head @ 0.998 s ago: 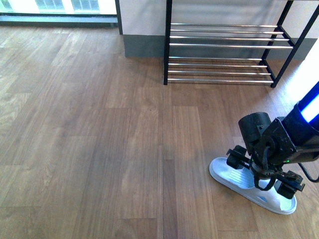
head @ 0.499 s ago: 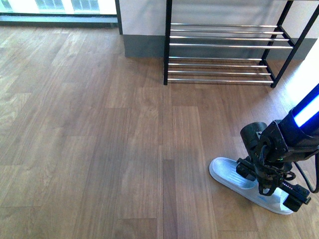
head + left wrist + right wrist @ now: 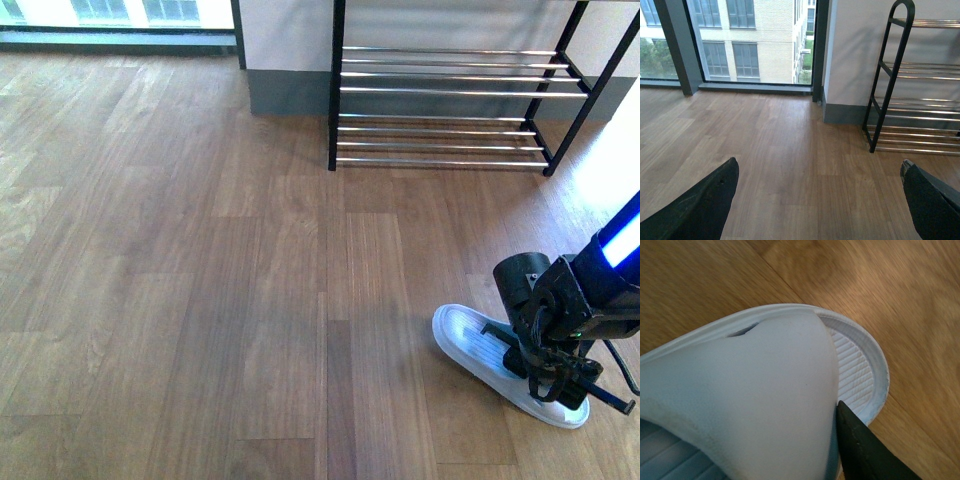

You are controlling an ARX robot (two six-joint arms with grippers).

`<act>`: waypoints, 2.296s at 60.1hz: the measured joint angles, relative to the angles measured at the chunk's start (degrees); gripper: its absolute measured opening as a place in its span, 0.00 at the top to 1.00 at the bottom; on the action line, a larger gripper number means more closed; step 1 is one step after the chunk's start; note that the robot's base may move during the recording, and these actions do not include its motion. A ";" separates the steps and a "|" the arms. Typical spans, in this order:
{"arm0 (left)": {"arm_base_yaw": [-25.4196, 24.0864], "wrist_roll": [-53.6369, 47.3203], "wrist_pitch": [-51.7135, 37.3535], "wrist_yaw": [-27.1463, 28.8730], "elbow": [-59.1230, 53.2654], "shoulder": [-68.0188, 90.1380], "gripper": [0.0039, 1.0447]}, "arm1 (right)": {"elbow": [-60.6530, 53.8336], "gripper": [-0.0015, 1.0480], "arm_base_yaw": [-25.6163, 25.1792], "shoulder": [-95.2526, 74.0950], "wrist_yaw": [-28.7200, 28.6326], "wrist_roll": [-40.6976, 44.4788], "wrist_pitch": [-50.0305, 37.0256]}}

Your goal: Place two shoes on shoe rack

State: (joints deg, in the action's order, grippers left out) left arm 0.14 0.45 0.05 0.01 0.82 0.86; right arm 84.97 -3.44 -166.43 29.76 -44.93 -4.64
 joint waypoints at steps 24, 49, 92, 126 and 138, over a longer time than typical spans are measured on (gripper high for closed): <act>0.00 0.00 0.00 0.00 0.00 -0.02 0.09 | -8.52 0.98 6.27 0.72 -5.68 61.31 -48.87; 0.00 0.00 0.00 0.00 0.00 0.00 0.09 | -20.26 0.44 -5.31 3.15 -15.69 83.30 -51.23; 0.00 0.00 0.00 0.00 0.00 -0.02 0.09 | -19.30 0.09 -8.50 -0.15 -19.87 45.66 -47.06; 0.00 0.00 0.00 0.00 0.00 -0.02 0.09 | -19.08 0.99 -7.04 -0.09 -23.87 36.81 -47.06; 0.00 0.00 0.00 0.00 0.00 -0.02 0.09 | -22.64 0.98 -7.58 3.19 -24.39 36.50 -50.01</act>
State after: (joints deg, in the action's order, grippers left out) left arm 0.14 0.45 0.05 0.01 0.82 0.84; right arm 62.33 -11.03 -163.24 5.37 -8.43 -54.65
